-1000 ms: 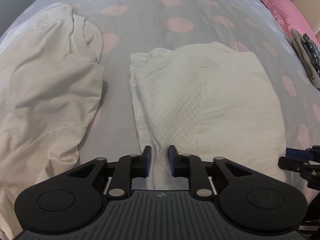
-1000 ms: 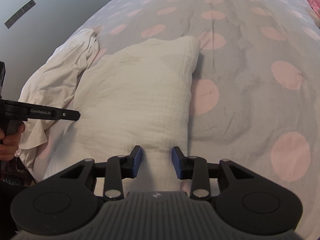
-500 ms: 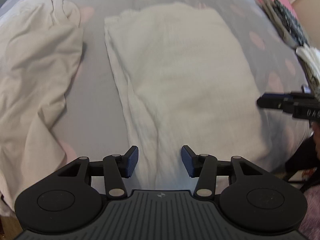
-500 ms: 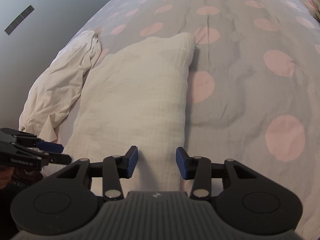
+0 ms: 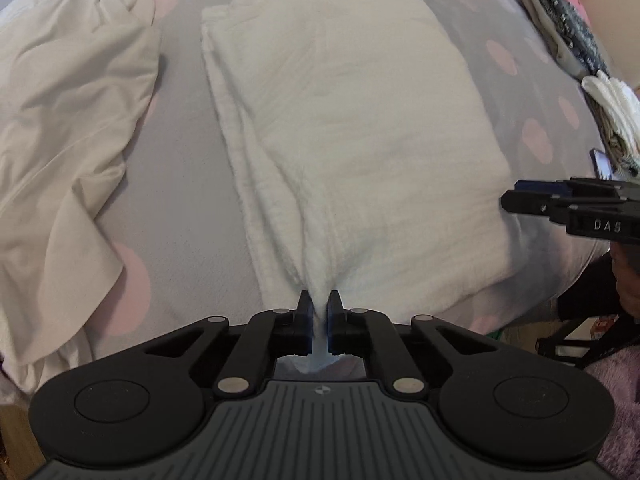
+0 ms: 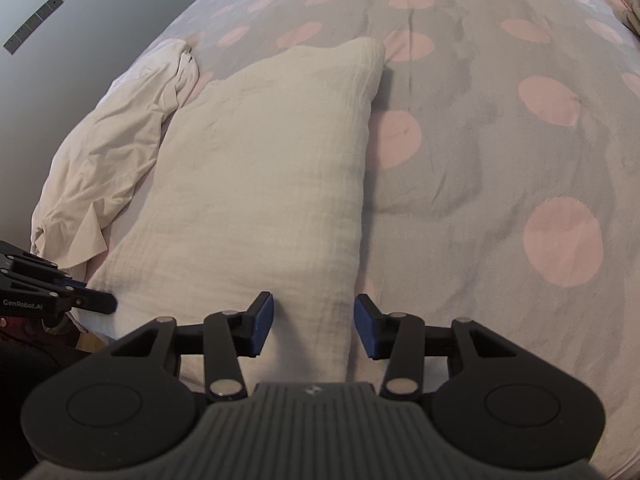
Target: Fold clothes
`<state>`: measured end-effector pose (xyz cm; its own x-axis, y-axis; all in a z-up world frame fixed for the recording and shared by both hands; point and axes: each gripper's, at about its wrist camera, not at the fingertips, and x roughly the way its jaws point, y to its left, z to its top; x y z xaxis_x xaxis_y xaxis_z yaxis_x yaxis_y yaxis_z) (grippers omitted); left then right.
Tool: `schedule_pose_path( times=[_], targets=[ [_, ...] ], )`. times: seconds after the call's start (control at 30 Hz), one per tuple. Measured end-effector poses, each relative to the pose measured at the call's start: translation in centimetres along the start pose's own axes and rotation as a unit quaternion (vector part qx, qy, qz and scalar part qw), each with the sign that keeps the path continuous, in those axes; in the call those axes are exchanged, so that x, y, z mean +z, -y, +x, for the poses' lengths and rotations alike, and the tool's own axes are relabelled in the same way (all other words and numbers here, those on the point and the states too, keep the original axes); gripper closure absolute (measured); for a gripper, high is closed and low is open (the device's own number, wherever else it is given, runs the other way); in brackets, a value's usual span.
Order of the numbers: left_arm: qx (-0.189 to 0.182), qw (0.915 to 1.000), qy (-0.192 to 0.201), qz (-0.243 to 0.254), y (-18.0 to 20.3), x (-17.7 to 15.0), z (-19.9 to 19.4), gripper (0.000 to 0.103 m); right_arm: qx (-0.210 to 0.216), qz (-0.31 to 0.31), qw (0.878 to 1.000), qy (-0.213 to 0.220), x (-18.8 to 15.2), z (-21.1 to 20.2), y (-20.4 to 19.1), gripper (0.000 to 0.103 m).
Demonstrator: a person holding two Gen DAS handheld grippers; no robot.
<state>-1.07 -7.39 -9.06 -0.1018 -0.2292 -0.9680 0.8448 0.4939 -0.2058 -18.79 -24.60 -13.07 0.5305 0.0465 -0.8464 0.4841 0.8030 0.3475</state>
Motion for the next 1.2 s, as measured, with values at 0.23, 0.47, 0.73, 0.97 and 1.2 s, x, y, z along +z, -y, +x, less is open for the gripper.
schedule_pose_path(
  times=[0.23, 0.47, 0.73, 0.97, 1.2],
  targets=[
    [0.026, 0.9986, -0.043, -0.014, -0.5, 0.3, 3.6, 0.097, -0.015, -0.004, 0.999, -0.046, -1.1, 2.5, 0.2, 0.055],
    [0.022, 0.9997, -0.008, -0.006, -0.1, 1.2, 1.3, 0.087, -0.022, -0.01, 0.999, -0.034, -1.1, 1.4, 0.2, 0.055],
    [-0.012, 0.9875, 0.143, -0.064, -1.4, 2.9, -2.7, 0.066, 0.003, 0.034, 0.998, 0.052, 1.5, -1.8, 1.7, 0.054],
    [0.042, 0.9756, 0.187, -0.106, -2.8, 6.2, -1.4, 0.065, -0.037, 0.049, 0.986, 0.154, 3.3, -2.4, 1.7, 0.031],
    [0.059, 0.9729, 0.199, -0.101, -4.0, 8.2, -0.9, 0.065, -0.033, 0.085, 0.982, 0.164, 5.1, -0.8, 3.4, 0.03]
  ],
)
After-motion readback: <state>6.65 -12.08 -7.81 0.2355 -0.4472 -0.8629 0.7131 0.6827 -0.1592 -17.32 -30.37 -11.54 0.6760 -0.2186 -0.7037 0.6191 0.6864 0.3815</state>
